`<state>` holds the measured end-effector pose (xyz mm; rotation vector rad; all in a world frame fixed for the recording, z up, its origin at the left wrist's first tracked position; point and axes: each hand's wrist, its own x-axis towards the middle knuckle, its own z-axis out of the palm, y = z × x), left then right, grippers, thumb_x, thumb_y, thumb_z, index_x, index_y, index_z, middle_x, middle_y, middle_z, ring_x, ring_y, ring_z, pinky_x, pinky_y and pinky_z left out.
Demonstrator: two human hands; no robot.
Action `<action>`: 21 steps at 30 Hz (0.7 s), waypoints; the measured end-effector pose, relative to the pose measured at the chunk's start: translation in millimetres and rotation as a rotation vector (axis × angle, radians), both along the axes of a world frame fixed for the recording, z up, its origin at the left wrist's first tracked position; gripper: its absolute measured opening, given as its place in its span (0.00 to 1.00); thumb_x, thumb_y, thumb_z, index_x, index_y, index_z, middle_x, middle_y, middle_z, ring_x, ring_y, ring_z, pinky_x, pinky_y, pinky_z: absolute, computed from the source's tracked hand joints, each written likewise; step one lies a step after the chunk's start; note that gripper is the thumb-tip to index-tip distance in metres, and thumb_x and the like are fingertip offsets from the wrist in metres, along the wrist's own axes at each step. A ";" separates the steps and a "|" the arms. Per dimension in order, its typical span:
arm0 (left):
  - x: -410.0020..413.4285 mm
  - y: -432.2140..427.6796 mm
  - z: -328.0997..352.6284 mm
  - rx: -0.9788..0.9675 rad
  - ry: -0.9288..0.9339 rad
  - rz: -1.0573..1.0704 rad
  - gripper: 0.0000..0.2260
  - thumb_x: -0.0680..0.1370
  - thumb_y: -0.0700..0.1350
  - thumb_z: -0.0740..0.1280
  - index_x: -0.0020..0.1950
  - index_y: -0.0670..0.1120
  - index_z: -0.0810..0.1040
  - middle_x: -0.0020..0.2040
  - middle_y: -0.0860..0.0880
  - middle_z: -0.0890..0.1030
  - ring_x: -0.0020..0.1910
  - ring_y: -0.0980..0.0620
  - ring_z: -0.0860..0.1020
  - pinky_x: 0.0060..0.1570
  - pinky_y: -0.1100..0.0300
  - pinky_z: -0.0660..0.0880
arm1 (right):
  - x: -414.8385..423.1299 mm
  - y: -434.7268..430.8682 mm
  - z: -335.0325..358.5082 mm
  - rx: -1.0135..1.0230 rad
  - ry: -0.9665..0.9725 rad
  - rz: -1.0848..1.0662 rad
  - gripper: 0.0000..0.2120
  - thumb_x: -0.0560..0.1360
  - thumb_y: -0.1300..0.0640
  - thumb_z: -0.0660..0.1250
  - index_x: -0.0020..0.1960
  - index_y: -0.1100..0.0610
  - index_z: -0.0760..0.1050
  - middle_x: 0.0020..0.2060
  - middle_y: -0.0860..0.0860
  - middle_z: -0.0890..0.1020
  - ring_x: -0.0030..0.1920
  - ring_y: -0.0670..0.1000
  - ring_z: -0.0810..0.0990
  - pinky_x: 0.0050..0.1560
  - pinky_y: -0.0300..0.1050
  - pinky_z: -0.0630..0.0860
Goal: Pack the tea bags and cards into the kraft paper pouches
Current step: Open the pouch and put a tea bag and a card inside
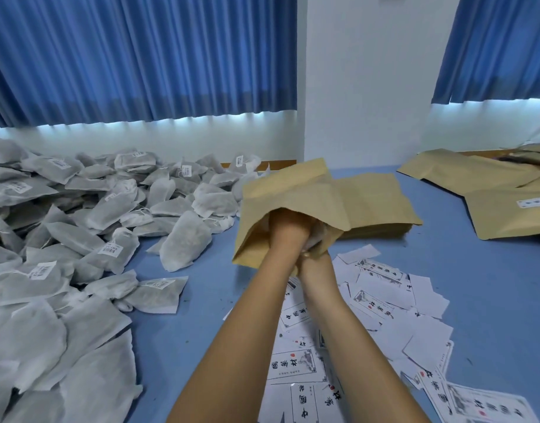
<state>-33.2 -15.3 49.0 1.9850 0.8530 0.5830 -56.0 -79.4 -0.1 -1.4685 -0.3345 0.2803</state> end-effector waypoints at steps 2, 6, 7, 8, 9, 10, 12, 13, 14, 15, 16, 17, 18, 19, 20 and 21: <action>8.6 13.5 -4.7 0.284 0.256 0.025 0.22 0.78 0.47 0.62 0.70 0.41 0.65 0.69 0.40 0.69 0.67 0.42 0.68 0.63 0.54 0.67 | -5.5 0.0 1.5 0.043 0.031 0.010 0.11 0.77 0.68 0.59 0.55 0.56 0.74 0.43 0.50 0.79 0.42 0.48 0.75 0.37 0.31 0.71; 8.1 31.8 4.3 0.360 0.491 -0.032 0.32 0.78 0.56 0.60 0.77 0.45 0.52 0.76 0.40 0.56 0.74 0.40 0.57 0.71 0.48 0.58 | -6.8 -0.4 2.6 0.069 0.071 0.028 0.17 0.75 0.72 0.59 0.58 0.56 0.75 0.44 0.50 0.81 0.43 0.48 0.78 0.39 0.32 0.73; 4.5 28.2 10.4 0.380 0.493 -0.082 0.30 0.80 0.55 0.58 0.77 0.46 0.52 0.76 0.40 0.56 0.74 0.40 0.57 0.70 0.47 0.56 | -3.9 -1.1 3.4 0.067 0.105 0.005 0.14 0.75 0.71 0.60 0.54 0.57 0.75 0.41 0.50 0.80 0.40 0.47 0.78 0.37 0.33 0.73; -2.5 19.6 16.3 0.396 0.470 -0.147 0.26 0.81 0.54 0.55 0.76 0.46 0.55 0.75 0.41 0.58 0.73 0.41 0.60 0.69 0.49 0.57 | -0.6 -2.5 3.9 0.086 0.156 -0.020 0.11 0.75 0.71 0.61 0.49 0.57 0.74 0.37 0.50 0.79 0.37 0.47 0.77 0.35 0.35 0.72; -11.5 8.6 20.3 0.435 0.454 -0.224 0.23 0.82 0.52 0.54 0.75 0.45 0.59 0.74 0.42 0.63 0.71 0.42 0.64 0.67 0.52 0.59 | 4.3 -3.3 2.0 0.111 0.192 -0.042 0.10 0.75 0.71 0.61 0.44 0.57 0.74 0.33 0.49 0.78 0.35 0.48 0.75 0.34 0.36 0.72; -21.4 -2.0 20.9 0.472 0.434 -0.300 0.20 0.83 0.49 0.55 0.73 0.44 0.63 0.71 0.43 0.67 0.68 0.43 0.67 0.65 0.55 0.62 | 7.2 -4.8 1.8 0.134 0.214 -0.053 0.12 0.76 0.70 0.60 0.40 0.56 0.72 0.29 0.48 0.77 0.32 0.49 0.73 0.31 0.37 0.70; -45.4 -15.4 11.8 0.618 0.299 -0.387 0.16 0.81 0.45 0.57 0.68 0.44 0.70 0.63 0.44 0.75 0.62 0.45 0.73 0.59 0.56 0.68 | 13.1 -7.6 0.6 0.153 0.235 -0.065 0.13 0.77 0.67 0.58 0.37 0.55 0.71 0.22 0.44 0.73 0.27 0.46 0.69 0.26 0.35 0.67; -59.8 -16.9 4.5 0.682 0.144 -0.393 0.14 0.80 0.44 0.57 0.62 0.46 0.75 0.57 0.47 0.79 0.56 0.48 0.76 0.53 0.56 0.71 | 16.8 -9.4 -1.3 0.151 0.251 -0.071 0.13 0.77 0.68 0.57 0.38 0.56 0.71 0.21 0.43 0.74 0.26 0.45 0.70 0.23 0.34 0.67; -75.7 -16.5 -1.2 0.744 -0.071 -0.366 0.13 0.77 0.43 0.57 0.53 0.47 0.80 0.49 0.50 0.81 0.48 0.52 0.78 0.44 0.57 0.74 | 18.1 -11.4 -0.1 0.167 0.280 -0.064 0.11 0.77 0.70 0.57 0.40 0.58 0.73 0.24 0.45 0.77 0.28 0.45 0.74 0.24 0.34 0.69; -89.0 -9.4 -6.7 0.798 -0.297 -0.293 0.12 0.73 0.42 0.57 0.43 0.47 0.81 0.39 0.53 0.81 0.37 0.55 0.76 0.34 0.58 0.72 | 20.3 -12.1 -0.1 0.177 0.308 -0.052 0.09 0.77 0.70 0.58 0.46 0.61 0.75 0.31 0.50 0.81 0.33 0.47 0.78 0.29 0.36 0.74; -100.1 2.2 -11.6 0.837 -0.507 -0.157 0.11 0.71 0.40 0.57 0.36 0.46 0.79 0.32 0.53 0.78 0.30 0.55 0.72 0.28 0.59 0.69 | 21.7 -12.4 -0.2 0.189 0.341 -0.054 0.08 0.78 0.69 0.59 0.53 0.63 0.74 0.41 0.55 0.82 0.39 0.51 0.80 0.36 0.41 0.77; -106.7 19.1 -16.1 0.819 -0.615 0.025 0.10 0.70 0.39 0.57 0.34 0.45 0.77 0.30 0.53 0.76 0.28 0.55 0.71 0.26 0.58 0.67 | 23.1 -12.5 -0.4 0.199 0.362 -0.063 0.09 0.78 0.68 0.59 0.58 0.64 0.72 0.48 0.58 0.81 0.42 0.53 0.80 0.41 0.45 0.77; -109.4 40.7 -22.2 0.766 -0.588 0.209 0.09 0.71 0.40 0.59 0.37 0.46 0.77 0.34 0.52 0.78 0.32 0.55 0.72 0.29 0.58 0.69 | 23.4 -12.2 -0.4 0.217 0.376 -0.068 0.11 0.79 0.67 0.59 0.61 0.65 0.70 0.52 0.59 0.79 0.43 0.54 0.80 0.43 0.47 0.77; -109.4 65.9 -29.4 0.701 -0.434 0.349 0.08 0.73 0.42 0.61 0.45 0.46 0.79 0.42 0.50 0.80 0.41 0.53 0.75 0.38 0.56 0.72 | 23.4 -11.6 -0.4 0.229 0.377 -0.069 0.12 0.79 0.67 0.59 0.62 0.65 0.69 0.55 0.60 0.78 0.45 0.54 0.79 0.43 0.47 0.77; -108.2 90.8 -38.3 0.638 -0.187 0.422 0.11 0.75 0.45 0.63 0.55 0.47 0.78 0.54 0.48 0.79 0.53 0.50 0.74 0.49 0.53 0.72 | 23.0 -11.2 -0.4 0.236 0.376 -0.068 0.12 0.79 0.68 0.59 0.63 0.66 0.69 0.56 0.61 0.77 0.46 0.55 0.79 0.42 0.47 0.77; -108.0 112.5 -48.5 0.580 0.050 0.413 0.18 0.76 0.48 0.65 0.65 0.48 0.74 0.65 0.46 0.73 0.63 0.45 0.69 0.58 0.49 0.69 | 22.4 -11.2 -0.6 0.238 0.372 -0.067 0.13 0.79 0.68 0.59 0.63 0.67 0.69 0.58 0.62 0.77 0.47 0.56 0.78 0.41 0.46 0.76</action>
